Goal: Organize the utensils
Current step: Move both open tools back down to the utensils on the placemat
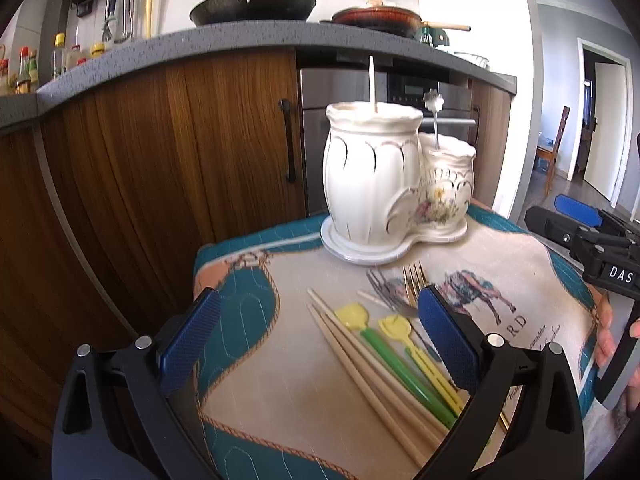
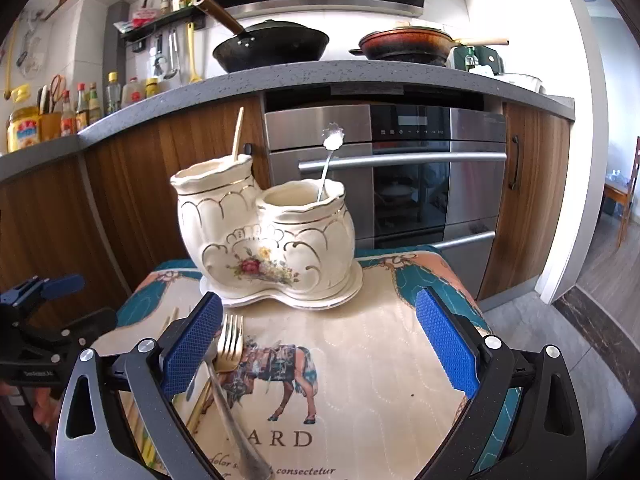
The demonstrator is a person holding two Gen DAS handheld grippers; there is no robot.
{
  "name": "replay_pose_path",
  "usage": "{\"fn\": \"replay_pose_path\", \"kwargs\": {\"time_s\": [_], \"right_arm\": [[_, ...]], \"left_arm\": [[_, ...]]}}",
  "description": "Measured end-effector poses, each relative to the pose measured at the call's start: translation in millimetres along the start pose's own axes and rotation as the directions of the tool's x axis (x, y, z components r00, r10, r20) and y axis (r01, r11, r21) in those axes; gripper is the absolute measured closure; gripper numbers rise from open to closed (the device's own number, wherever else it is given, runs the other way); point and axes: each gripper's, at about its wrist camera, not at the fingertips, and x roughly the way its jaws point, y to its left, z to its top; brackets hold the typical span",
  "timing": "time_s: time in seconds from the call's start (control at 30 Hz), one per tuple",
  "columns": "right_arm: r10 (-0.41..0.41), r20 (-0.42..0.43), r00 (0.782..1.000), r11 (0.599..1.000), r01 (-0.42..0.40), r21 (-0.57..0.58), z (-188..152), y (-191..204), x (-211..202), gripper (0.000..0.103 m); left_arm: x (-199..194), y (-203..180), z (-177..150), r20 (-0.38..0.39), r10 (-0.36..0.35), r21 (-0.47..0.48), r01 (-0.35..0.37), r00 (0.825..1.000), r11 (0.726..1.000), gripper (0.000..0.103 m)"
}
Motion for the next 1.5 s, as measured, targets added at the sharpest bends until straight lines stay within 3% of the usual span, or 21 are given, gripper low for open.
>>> {"fn": "replay_pose_path", "kwargs": {"time_s": [0.27, 0.5, 0.67, 0.73, 0.83, 1.03, 1.1, 1.17, 1.3, 1.5], "right_arm": [[-0.007, -0.03, 1.0, 1.0, 0.007, -0.019, -2, 2, 5, 0.006], [-0.005, -0.11, 0.994, 1.0, 0.002, -0.028, -5, 0, 15, 0.006], [0.015, -0.13, 0.991, 1.0, -0.018, -0.019, -6, -2, 19, 0.006], [0.019, -0.139, 0.99, 0.999, -0.025, -0.036, -7, 1, 20, 0.007], [0.02, -0.149, 0.989, 0.998, -0.029, -0.062, -9, 5, 22, 0.007], [0.032, -0.183, 0.983, 0.995, -0.049, -0.087, -11, 10, 27, 0.008], [0.044, -0.2, 0.979, 0.993, -0.064, -0.096, -12, 13, 29, 0.009], [0.053, -0.217, 0.975, 0.991, -0.079, -0.111, -13, 17, 31, 0.015], [0.097, -0.262, 0.96, 0.984, -0.132, -0.122, -18, 25, 35, 0.028], [0.124, -0.354, 0.927, 0.959, -0.203, -0.196, -31, 51, 48, 0.049]], "left_arm": [[9, 1, -11, -0.055, -0.004, -0.004, 0.004, 0.998, 1.0, 0.006], [15, 2, -14, -0.1, -0.017, -0.013, 0.016, 0.995, 1.0, 0.006], [21, -8, -19, -0.171, -0.01, 0.043, 0.018, 0.985, 0.999, 0.007], [23, -11, -22, -0.203, -0.008, 0.065, 0.022, 0.979, 0.998, 0.017], [23, -13, -25, -0.235, -0.012, 0.071, 0.029, 0.972, 0.997, 0.022], [31, -15, -30, -0.291, -0.019, 0.083, 0.046, 0.956, 0.995, 0.049], [36, -16, -33, -0.311, -0.013, 0.087, 0.042, 0.95, 0.995, 0.052], [38, -12, -33, -0.314, -0.02, 0.069, 0.044, 0.949, 0.997, 0.061], [46, -4, -31, -0.338, -0.054, 0.025, 0.067, 0.94, 0.997, 0.065], [54, -4, -26, -0.349, -0.058, 0.034, 0.075, 0.935, 0.997, 0.085]]}}
